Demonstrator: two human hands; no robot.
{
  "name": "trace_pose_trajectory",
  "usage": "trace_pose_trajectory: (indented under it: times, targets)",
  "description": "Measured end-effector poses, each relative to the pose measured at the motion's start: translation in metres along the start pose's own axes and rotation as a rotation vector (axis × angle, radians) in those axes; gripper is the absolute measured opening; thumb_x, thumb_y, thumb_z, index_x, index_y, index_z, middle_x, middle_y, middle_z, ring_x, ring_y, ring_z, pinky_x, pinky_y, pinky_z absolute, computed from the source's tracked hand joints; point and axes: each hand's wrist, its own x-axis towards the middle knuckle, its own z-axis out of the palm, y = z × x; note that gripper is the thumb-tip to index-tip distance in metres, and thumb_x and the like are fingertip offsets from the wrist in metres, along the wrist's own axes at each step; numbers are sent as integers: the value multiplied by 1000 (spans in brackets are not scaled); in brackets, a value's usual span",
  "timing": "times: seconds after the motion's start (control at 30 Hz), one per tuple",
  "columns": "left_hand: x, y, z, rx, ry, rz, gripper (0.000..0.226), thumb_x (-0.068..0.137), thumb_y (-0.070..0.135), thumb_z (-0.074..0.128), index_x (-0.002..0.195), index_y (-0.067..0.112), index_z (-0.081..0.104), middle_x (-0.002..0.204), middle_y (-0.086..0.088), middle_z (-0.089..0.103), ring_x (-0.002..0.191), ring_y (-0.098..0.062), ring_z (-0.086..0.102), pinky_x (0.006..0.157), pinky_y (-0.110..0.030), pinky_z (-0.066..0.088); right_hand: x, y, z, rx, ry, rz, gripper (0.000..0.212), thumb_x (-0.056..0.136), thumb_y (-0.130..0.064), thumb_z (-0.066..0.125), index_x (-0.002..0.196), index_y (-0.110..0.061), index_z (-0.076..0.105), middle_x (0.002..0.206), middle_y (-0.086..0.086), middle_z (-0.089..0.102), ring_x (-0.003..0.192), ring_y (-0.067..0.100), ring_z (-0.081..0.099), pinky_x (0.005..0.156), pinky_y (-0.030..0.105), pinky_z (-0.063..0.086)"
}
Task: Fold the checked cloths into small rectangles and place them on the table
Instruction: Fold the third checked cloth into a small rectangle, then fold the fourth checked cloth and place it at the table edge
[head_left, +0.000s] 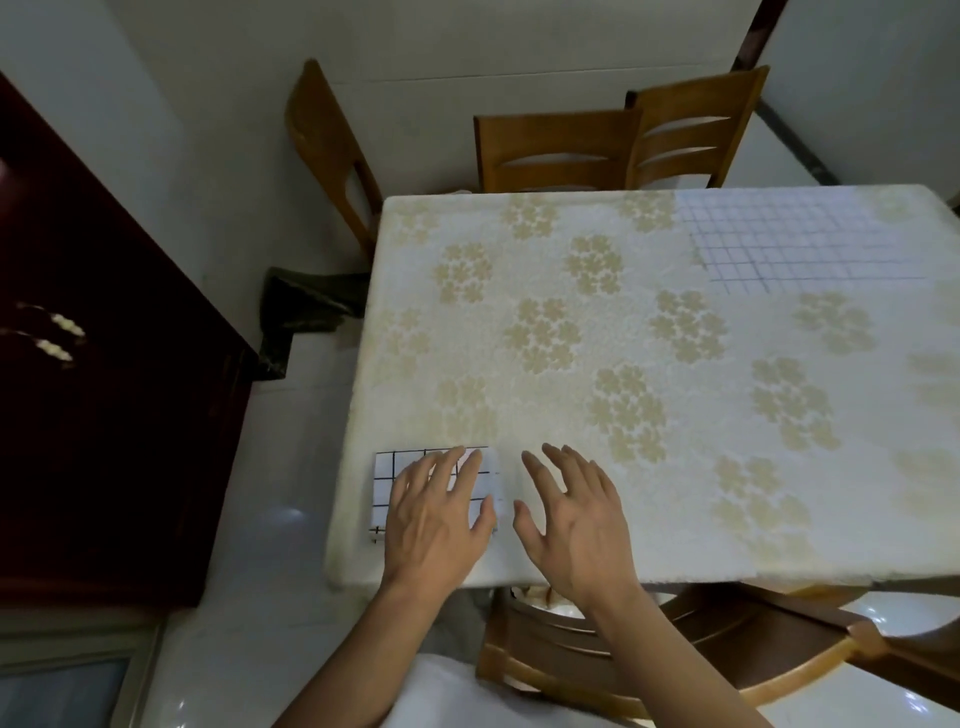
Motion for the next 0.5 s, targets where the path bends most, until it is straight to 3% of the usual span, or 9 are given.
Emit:
trace_pose_trajectory:
  times: [0.2,0.33,0.5]
  targets:
    - [-23,30,3,34,-19,-15,51,86,47,51,127,20,65,126,-1,65,114,-24,60,93,-42,51,-30,25,-4,34,-20,30,54,96,-50,41,138,-21,57,141,8,57,132,28,51,109,47,41]
    - [-31,50,3,37,-72,8,56,90,50,37,132,22,60,130,0,63,118,-21,57,97,-41,50,-52,41,-8,27,-39,82,54,96,-51,40,139,-22,55,143,7,55,133,27,50,110,47,39]
    - [-35,74,1,-25,-38,89,53,91,48,39,131,21,60,124,1,65,114,-21,59,94,-40,49,-81,53,-24,7,14,207,53,96,-50,41,139,-22,55,142,8,56,132,28,50,109,48,41]
